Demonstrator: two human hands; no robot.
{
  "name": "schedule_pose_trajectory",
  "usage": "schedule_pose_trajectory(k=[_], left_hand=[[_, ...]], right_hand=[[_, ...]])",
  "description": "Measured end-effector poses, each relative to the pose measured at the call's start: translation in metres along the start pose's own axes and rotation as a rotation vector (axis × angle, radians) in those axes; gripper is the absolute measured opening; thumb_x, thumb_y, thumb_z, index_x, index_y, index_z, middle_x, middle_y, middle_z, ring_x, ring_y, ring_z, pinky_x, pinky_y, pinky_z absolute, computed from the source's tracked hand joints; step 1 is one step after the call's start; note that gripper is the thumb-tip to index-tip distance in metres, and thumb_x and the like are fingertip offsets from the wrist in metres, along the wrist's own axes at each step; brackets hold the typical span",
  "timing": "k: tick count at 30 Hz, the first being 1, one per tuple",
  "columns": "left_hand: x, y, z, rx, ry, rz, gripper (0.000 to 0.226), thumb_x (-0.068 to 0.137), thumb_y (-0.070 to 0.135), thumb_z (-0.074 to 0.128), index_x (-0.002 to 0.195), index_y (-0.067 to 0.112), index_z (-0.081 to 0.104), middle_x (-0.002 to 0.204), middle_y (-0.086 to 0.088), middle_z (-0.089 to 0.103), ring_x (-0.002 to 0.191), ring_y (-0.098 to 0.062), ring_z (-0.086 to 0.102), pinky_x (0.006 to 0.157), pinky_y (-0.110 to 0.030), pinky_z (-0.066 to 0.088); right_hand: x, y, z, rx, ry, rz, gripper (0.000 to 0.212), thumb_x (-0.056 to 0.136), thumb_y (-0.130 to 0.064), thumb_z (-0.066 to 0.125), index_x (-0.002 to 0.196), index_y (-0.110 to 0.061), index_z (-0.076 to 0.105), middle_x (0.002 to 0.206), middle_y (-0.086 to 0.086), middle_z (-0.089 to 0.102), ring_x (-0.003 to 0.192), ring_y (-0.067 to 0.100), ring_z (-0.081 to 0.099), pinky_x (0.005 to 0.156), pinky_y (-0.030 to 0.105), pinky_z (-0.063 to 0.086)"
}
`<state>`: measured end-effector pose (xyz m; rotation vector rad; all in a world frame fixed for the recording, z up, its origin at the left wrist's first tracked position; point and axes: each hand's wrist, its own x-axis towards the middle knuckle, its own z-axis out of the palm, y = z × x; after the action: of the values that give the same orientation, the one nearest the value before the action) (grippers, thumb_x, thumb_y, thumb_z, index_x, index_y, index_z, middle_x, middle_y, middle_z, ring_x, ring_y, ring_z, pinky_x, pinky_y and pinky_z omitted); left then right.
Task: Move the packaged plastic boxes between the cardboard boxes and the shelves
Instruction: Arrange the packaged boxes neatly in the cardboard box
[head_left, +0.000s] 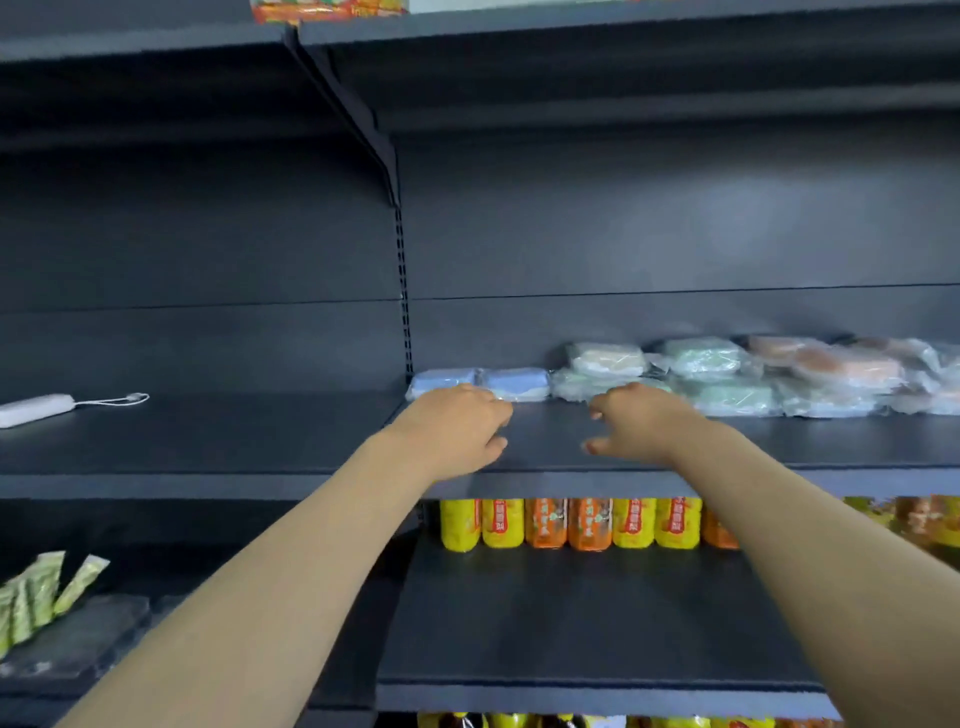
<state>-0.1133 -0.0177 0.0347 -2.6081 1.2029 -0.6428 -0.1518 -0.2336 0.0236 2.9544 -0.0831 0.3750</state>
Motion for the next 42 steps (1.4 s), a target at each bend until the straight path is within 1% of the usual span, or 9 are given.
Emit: schedule_pose_trajectory(k=[6,11,20,28,31,34,38,40,42], left_hand=[[0.057,-0.116,0.045,-0.012,-0.01,-0.121,0.038,0.097,0.04,0.039,0.127,0.019,0.047,0.124,0.0,0.052,0.117,-0.02,0.046,0.089,-0.035,0.044],[0.099,-0.167,0.075,-0.076,-0.016,-0.223,0.034,0.095,0.04,0.04,0.12,0.019,0.049,0.119,-0.001,0.054,0.113,-0.021,0.048,0.083,-0.034,0.042],[0.162,-0.218,0.13,-0.16,-0.026,-0.323,0.036,0.096,0.04,0.041,0.121,0.016,0.05,0.123,-0.002,0.054,0.112,-0.022,0.051,0.085,-0.035,0.046],[0.217,-0.229,0.202,-0.184,-0.173,-0.49,0.05,0.097,0.049,0.036,0.127,0.01,0.044,0.128,-0.012,0.049,0.117,-0.03,0.049,0.088,-0.037,0.044],[0.229,-0.229,0.22,-0.38,-0.189,-0.618,0.059,0.096,0.053,0.035,0.129,0.004,0.041,0.131,-0.018,0.05,0.118,-0.034,0.051,0.09,-0.036,0.043],[0.236,-0.23,0.23,-0.636,-0.179,-0.71,0.067,0.094,0.054,0.041,0.131,-0.002,0.039,0.127,-0.019,0.055,0.111,-0.033,0.056,0.083,-0.032,0.044],[0.238,-0.238,0.241,-0.996,-0.189,-0.838,0.068,0.083,0.055,0.061,0.12,-0.001,0.051,0.1,-0.013,0.058,0.081,-0.029,0.056,0.067,-0.03,0.043],[0.236,-0.239,0.242,-1.234,-0.181,-0.939,0.068,0.075,0.05,0.073,0.116,0.0,0.05,0.09,-0.009,0.052,0.07,-0.023,0.049,0.057,-0.026,0.038],[0.233,-0.239,0.241,-1.338,-0.17,-0.977,0.06,0.074,0.043,0.077,0.108,0.003,0.048,0.083,-0.006,0.048,0.063,-0.018,0.044,0.051,-0.024,0.034]], right_hand=[[0.1,-0.019,0.008,0.127,0.066,0.076,0.044,0.085,-0.047,0.058,0.114,-0.014,0.059,0.116,0.007,0.061,0.109,0.026,0.054,0.083,0.031,0.042],[0.155,-0.016,0.014,0.174,0.058,0.149,0.046,0.082,-0.051,0.06,0.111,-0.015,0.061,0.116,0.004,0.062,0.11,0.023,0.054,0.091,0.038,0.046],[0.242,-0.003,0.052,0.112,0.037,0.144,0.039,0.084,-0.048,0.057,0.104,-0.015,0.058,0.109,0.005,0.062,0.101,0.026,0.056,0.086,0.035,0.048],[0.295,0.012,0.081,0.066,0.042,0.147,0.045,0.086,-0.05,0.054,0.12,-0.02,0.056,0.12,0.002,0.058,0.11,0.023,0.054,0.089,0.032,0.046],[0.301,0.015,0.093,0.072,0.024,0.147,0.045,0.087,-0.048,0.054,0.12,-0.018,0.056,0.121,0.003,0.058,0.112,0.023,0.054,0.09,0.033,0.046],[0.304,0.024,0.105,0.13,-0.003,0.197,0.039,0.088,-0.046,0.054,0.111,-0.015,0.058,0.118,0.004,0.059,0.109,0.023,0.054,0.093,0.036,0.046],[0.306,0.028,0.113,0.22,0.017,0.277,0.028,0.089,-0.046,0.055,0.098,-0.02,0.054,0.109,0.004,0.06,0.104,0.025,0.055,0.09,0.036,0.046],[0.307,0.025,0.114,0.246,0.036,0.32,0.032,0.091,-0.046,0.053,0.101,-0.015,0.054,0.109,0.007,0.058,0.106,0.027,0.054,0.086,0.033,0.044],[0.311,0.019,0.118,0.276,0.043,0.373,0.039,0.093,-0.047,0.05,0.101,-0.009,0.053,0.113,0.013,0.059,0.109,0.03,0.053,0.086,0.033,0.04]])
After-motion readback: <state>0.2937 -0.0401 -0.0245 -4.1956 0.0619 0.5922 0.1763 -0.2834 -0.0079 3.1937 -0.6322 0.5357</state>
